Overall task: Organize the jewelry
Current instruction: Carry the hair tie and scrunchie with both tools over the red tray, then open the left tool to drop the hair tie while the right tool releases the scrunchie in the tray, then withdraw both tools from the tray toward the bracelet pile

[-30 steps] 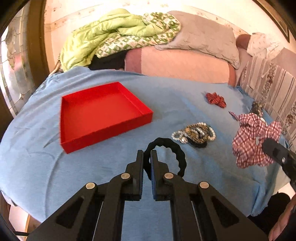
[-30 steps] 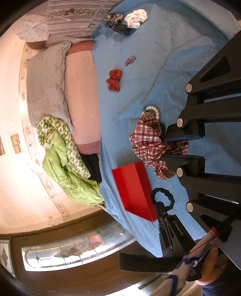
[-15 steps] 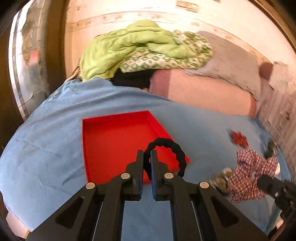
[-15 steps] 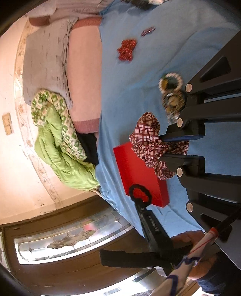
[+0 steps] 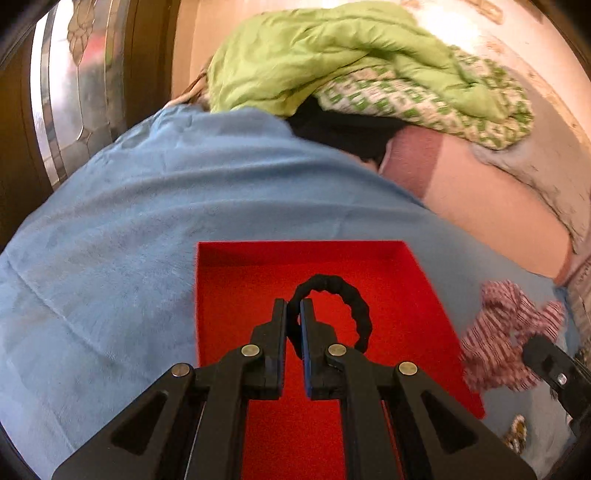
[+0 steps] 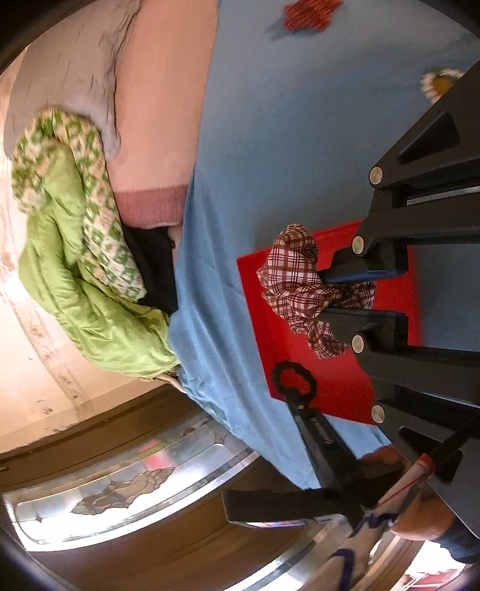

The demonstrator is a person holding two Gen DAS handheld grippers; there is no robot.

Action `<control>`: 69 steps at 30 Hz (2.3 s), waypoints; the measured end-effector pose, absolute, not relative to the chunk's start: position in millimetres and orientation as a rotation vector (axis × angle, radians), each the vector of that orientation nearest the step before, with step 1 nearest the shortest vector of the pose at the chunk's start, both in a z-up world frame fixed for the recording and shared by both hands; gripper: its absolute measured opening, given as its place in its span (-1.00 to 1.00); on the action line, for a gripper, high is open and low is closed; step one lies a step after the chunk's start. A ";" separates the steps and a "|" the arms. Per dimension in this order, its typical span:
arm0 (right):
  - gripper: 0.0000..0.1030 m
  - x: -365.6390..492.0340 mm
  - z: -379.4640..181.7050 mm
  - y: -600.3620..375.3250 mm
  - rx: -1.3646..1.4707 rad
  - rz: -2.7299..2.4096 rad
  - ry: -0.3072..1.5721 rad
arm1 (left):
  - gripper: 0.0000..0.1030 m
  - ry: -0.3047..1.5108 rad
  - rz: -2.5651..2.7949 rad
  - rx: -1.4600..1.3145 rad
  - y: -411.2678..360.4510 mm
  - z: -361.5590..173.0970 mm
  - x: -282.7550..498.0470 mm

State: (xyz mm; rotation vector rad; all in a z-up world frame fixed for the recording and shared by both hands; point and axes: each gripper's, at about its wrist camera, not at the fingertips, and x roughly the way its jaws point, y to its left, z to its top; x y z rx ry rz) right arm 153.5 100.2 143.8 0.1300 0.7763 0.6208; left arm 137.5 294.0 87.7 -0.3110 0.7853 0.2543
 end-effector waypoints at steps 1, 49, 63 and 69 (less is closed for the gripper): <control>-0.75 166.2 137.9 109.8 0.130 0.623 0.792 | -0.87 0.791 0.258 -0.314 297.9 85.6 142.2; 0.10 152.4 130.1 103.1 0.204 0.538 0.890 | -0.12 0.695 0.285 -0.314 293.4 112.0 99.7; 0.10 7.8 147.4 -79.6 0.369 0.451 0.831 | 0.07 0.645 -0.054 -0.153 141.0 127.3 -14.7; 0.10 -28.6 130.4 -129.6 0.383 0.361 0.867 | 0.18 0.772 -0.222 -0.083 77.4 97.5 -58.4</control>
